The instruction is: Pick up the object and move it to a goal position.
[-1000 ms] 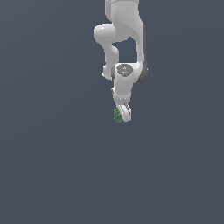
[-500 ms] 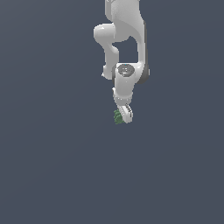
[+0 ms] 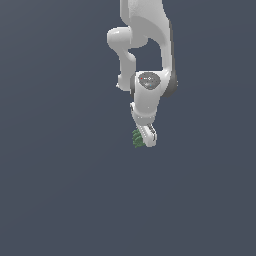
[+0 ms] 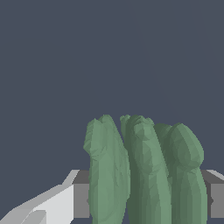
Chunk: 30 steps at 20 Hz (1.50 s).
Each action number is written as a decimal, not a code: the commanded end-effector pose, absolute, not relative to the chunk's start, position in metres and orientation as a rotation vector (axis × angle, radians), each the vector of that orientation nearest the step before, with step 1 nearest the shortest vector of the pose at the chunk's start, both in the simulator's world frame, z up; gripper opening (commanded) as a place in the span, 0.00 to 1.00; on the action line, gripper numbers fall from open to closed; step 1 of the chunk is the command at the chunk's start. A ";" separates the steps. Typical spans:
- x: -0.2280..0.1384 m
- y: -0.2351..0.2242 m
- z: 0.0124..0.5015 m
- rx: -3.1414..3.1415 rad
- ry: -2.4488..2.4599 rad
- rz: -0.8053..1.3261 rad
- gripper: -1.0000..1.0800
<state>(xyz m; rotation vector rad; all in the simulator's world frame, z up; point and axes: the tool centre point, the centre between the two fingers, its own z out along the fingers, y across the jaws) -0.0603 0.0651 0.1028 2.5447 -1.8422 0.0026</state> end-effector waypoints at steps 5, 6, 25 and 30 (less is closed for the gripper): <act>-0.018 0.073 0.127 2.545 -1.842 0.003 0.00; -0.012 0.074 0.131 2.545 -1.842 0.003 0.00; 0.088 0.093 0.184 2.545 -1.841 0.002 0.00; 0.108 0.097 0.195 2.545 -1.841 0.000 0.00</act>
